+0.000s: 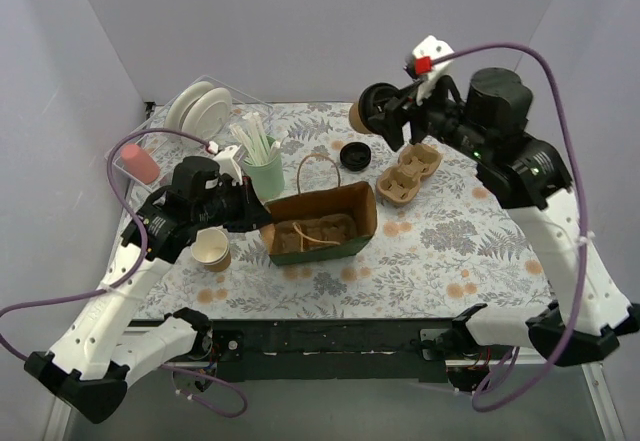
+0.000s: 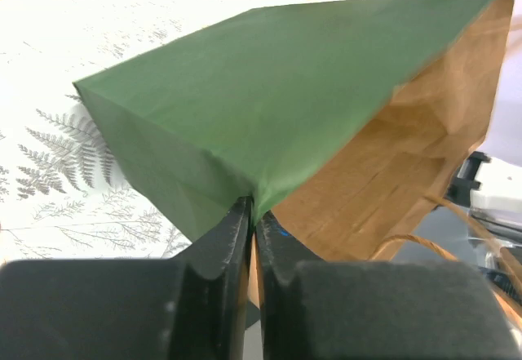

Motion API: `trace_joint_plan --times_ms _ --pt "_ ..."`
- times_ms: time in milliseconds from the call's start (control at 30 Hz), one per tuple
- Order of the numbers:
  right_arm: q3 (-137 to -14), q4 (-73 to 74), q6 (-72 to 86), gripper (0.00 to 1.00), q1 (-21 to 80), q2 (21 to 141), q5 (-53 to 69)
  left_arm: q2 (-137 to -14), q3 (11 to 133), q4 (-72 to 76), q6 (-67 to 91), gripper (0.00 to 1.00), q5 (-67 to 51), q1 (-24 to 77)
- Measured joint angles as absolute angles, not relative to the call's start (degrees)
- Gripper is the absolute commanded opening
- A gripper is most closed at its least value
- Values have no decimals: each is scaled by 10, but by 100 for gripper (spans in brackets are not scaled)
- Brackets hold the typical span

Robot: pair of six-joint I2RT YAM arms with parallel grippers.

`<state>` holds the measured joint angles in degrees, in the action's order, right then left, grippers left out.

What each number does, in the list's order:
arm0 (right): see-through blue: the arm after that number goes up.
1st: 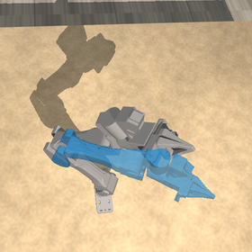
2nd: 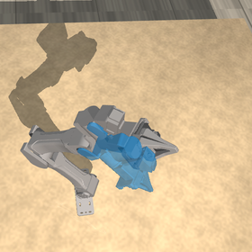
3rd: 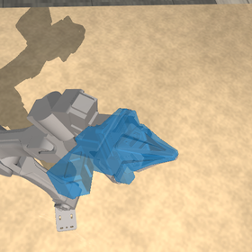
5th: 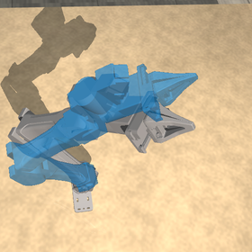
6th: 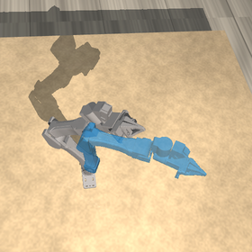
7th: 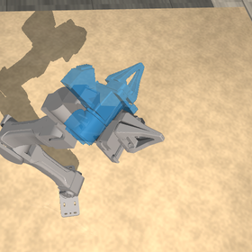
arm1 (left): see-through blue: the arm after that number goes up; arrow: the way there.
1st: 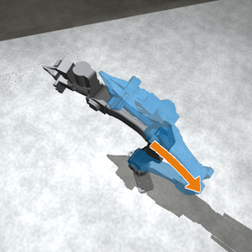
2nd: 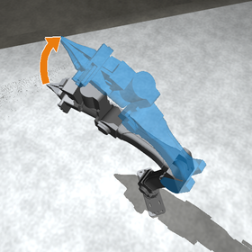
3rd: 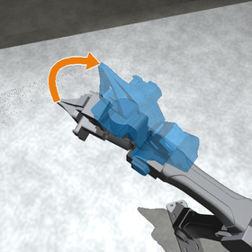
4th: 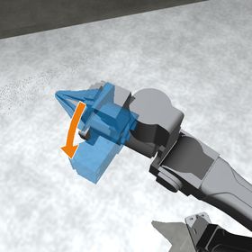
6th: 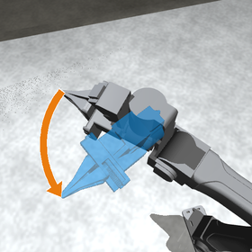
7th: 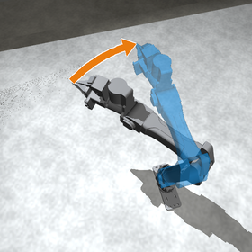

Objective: Pack the takeout coffee

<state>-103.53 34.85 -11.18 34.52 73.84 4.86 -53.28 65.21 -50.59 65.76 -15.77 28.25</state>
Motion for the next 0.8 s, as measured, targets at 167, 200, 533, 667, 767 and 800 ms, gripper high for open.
trace_joint_plan --times_ms 167,200,533,667,767,800 --pt "-988 351 -119 46 345 647 80 -586 692 -515 653 43 -139 283" --pt "-978 351 -120 46 345 635 83 -596 700 -516 655 45 -134 283" --pt "-934 354 -119 46 345 627 116 -597 730 -544 695 50 -49 283" --pt "-932 347 -119 46 345 636 128 -602 748 -564 725 46 -19 283" --pt "-932 341 -119 46 345 638 141 -612 761 -576 743 44 -7 283" --pt "-931 340 -120 45 345 638 145 -616 763 -579 748 43 -5 283"
